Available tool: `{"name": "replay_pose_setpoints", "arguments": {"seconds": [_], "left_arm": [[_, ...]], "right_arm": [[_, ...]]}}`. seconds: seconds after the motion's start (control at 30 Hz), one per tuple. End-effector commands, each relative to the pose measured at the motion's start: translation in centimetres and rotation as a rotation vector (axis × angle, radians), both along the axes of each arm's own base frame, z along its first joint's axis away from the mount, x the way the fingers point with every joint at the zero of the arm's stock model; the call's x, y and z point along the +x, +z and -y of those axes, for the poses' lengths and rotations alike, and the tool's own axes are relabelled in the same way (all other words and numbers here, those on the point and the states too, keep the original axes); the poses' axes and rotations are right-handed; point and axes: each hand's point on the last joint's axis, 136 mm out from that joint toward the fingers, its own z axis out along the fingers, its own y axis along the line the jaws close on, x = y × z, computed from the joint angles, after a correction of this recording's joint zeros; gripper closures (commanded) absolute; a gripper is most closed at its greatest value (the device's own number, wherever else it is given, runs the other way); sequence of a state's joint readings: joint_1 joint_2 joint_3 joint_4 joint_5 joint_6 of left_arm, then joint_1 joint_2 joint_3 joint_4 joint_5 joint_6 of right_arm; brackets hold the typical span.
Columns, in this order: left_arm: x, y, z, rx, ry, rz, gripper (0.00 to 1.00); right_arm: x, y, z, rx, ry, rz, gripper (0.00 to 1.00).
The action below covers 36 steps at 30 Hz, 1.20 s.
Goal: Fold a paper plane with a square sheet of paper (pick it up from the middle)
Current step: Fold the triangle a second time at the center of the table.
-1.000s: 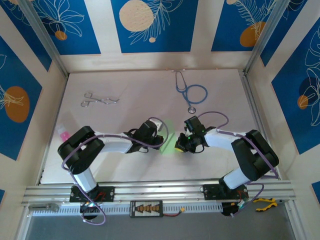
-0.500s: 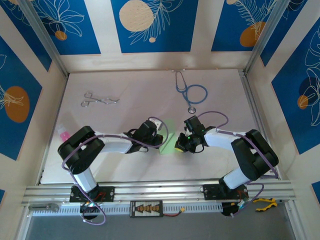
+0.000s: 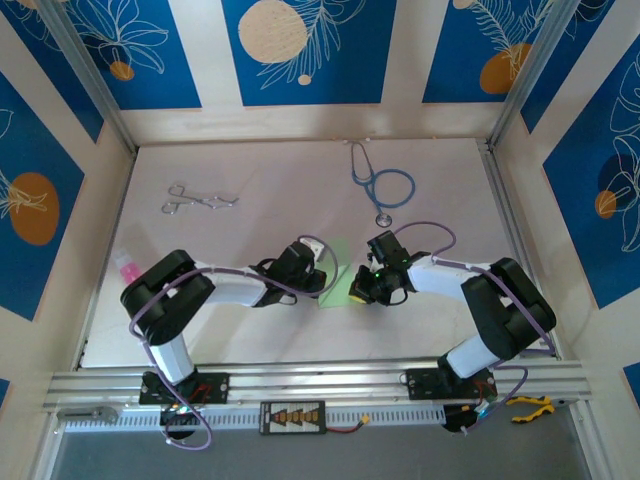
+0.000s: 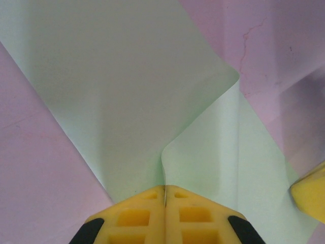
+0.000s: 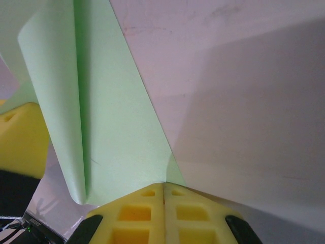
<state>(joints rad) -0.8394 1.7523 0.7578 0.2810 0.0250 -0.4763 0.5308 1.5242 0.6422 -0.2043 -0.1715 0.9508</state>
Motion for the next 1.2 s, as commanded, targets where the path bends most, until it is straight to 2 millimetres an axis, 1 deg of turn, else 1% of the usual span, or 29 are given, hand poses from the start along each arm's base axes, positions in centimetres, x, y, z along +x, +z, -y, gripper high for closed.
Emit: {"name": "replay_pose_setpoints", "arguments": {"seconds": [0.0, 0.2, 0.3, 0.37, 0.5, 0.6, 0.63, 0.67, 0.73, 0.93, 1.07, 1.17], "left_arm": [[0.5, -0.5, -0.7, 0.013, 0.013, 0.01, 1.0], [0.4, -0.9, -0.8, 0.014, 0.008, -0.003, 1.0], [0.3, -1.2, -0.9, 0.019, 0.007, -0.017, 1.0], [0.1, -1.3, -0.8, 0.01, 0.003, -0.027, 1.0], [-0.2, -1.7, -0.6, 0.0, -0.003, -0.048, 1.0], [-0.3, -1.7, -0.5, -0.003, -0.005, -0.056, 1.0], [-0.3, -1.7, -0.5, -0.005, -0.005, -0.056, 1.0], [-0.4, -1.8, -0.5, -0.003, -0.008, -0.059, 1.0], [-0.4, -1.8, -0.5, -0.004, -0.008, -0.062, 1.0], [-0.4, -1.6, -0.3, -0.013, -0.01, -0.062, 1.0], [-0.2, -1.2, -0.2, -0.022, -0.009, -0.053, 1.0], [0.0, -0.9, -0.1, -0.027, -0.005, -0.042, 1.0]], "right_arm": [[-1.3, -1.5, 1.1, -0.077, 0.007, -0.057, 1.0], [-1.3, -1.5, 1.1, -0.077, 0.01, -0.058, 1.0], [-1.1, -1.0, 0.9, -0.066, 0.015, -0.043, 1.0], [-0.6, -0.2, 0.3, -0.035, 0.032, -0.008, 0.99], [0.3, 2.2, -1.3, 0.05, 0.067, 0.078, 0.93], [0.6, 3.3, -2.3, 0.092, 0.096, 0.122, 0.9], [0.5, 3.3, -2.6, 0.103, 0.107, 0.123, 0.89], [0.5, 3.3, -2.9, 0.113, 0.115, 0.119, 0.89], [0.3, 2.6, -2.9, 0.089, 0.114, 0.09, 0.9], [-0.8, -0.4, -1.6, -0.007, 0.102, -0.004, 0.96], [-1.3, -1.4, -0.5, -0.071, 0.093, -0.045, 0.98], [-1.4, -1.5, -0.4, -0.079, 0.098, -0.051, 0.98]]}}
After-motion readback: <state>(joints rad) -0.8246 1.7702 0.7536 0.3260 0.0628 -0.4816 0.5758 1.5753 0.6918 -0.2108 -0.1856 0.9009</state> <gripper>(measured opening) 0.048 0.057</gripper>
